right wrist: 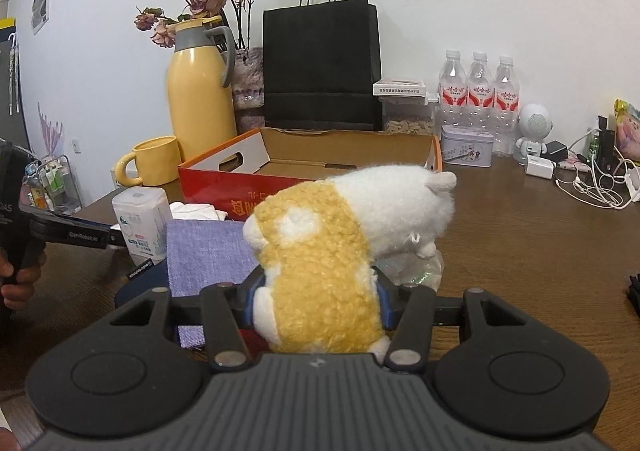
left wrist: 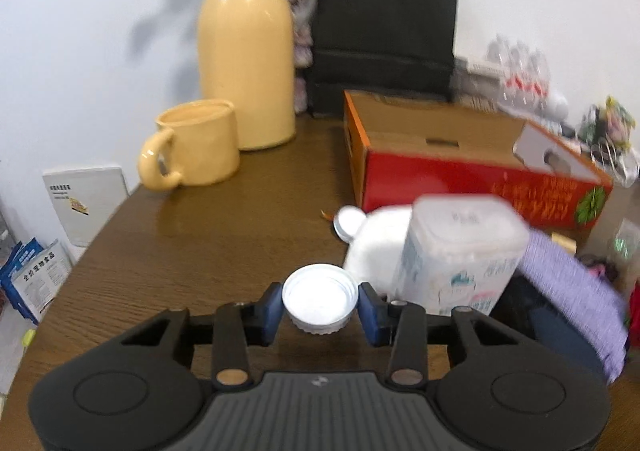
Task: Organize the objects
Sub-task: 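Lower the sheep into the box with the right gripper while the left drops the lid in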
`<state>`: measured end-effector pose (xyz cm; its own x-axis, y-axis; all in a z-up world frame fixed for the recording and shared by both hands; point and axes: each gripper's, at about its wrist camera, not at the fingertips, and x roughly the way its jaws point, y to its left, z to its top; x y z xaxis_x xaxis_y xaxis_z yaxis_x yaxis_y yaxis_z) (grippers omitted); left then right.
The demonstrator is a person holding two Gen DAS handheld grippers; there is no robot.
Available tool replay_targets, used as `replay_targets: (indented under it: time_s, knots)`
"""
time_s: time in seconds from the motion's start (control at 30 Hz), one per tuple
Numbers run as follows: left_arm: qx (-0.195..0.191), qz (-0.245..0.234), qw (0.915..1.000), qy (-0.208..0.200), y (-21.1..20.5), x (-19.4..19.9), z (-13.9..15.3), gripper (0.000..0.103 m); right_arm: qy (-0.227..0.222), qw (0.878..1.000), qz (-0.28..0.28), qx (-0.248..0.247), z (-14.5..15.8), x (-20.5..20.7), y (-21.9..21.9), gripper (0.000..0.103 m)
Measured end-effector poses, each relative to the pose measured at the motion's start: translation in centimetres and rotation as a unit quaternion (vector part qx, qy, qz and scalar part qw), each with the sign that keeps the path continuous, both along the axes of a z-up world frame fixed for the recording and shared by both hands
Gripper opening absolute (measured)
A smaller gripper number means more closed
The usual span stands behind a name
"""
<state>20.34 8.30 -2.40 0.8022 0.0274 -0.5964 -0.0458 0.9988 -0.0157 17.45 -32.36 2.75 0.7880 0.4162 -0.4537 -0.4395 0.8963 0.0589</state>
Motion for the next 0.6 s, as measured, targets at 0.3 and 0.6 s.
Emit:
replay_targets:
  time_s: [0.3,0.6]
  knots:
    - [-0.024,0.003,0.9966,-0.079,-1.1,-1.1,6.3,0.039,-0.017,1.000,0.013,0.009,1.9,0.7,1.3,0.053]
    - [-0.032,-0.035,0.9920,-0.117,-6.6,1.9,9.7,0.039,-0.033,0.999,0.024,0.026,4.4,3.3,3.7,0.053]
